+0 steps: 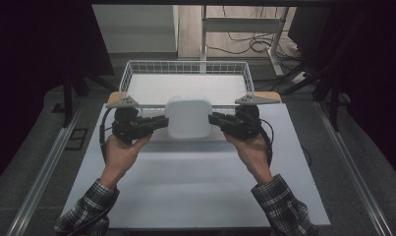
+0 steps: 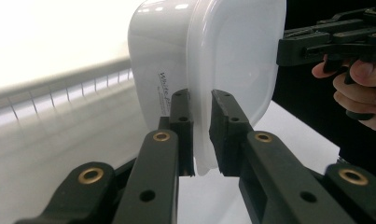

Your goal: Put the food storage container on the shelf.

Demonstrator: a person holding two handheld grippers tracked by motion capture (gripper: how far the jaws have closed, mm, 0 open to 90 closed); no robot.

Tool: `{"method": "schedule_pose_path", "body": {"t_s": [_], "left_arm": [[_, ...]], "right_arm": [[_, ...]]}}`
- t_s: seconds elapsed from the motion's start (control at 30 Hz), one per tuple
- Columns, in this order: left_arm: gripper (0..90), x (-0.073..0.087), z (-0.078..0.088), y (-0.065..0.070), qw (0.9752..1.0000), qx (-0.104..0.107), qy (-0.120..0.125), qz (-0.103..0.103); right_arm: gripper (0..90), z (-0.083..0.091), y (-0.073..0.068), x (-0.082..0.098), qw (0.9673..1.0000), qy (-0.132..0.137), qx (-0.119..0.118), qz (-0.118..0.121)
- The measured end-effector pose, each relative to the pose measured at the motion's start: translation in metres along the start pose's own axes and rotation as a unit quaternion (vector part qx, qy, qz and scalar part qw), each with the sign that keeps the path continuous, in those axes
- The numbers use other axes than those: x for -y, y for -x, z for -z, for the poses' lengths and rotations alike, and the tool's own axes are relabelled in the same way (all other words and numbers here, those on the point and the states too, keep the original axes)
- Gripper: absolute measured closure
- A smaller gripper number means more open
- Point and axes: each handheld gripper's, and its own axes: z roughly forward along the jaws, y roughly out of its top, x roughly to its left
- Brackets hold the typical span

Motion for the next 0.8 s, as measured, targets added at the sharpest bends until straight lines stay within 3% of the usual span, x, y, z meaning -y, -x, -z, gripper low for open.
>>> {"method": "schedule_pose_path", "body": {"t_s": [0.4, 0.8], "left_arm": [[79.8, -0.05, -0.004, -0.019, 0.9999, -0.009, 0.004, 0.009], [77.5, -0.066, -0.016, -0.044, 0.9991, -0.006, 0.005, 0.043]], "right_arm": [[77.4, -0.014, 0.013, -0.05, 0.9996, 0.018, 0.018, -0.006], [76.3, -0.038, 0.029, -0.068, 0.9989, 0.0, 0.026, -0.038]]}}
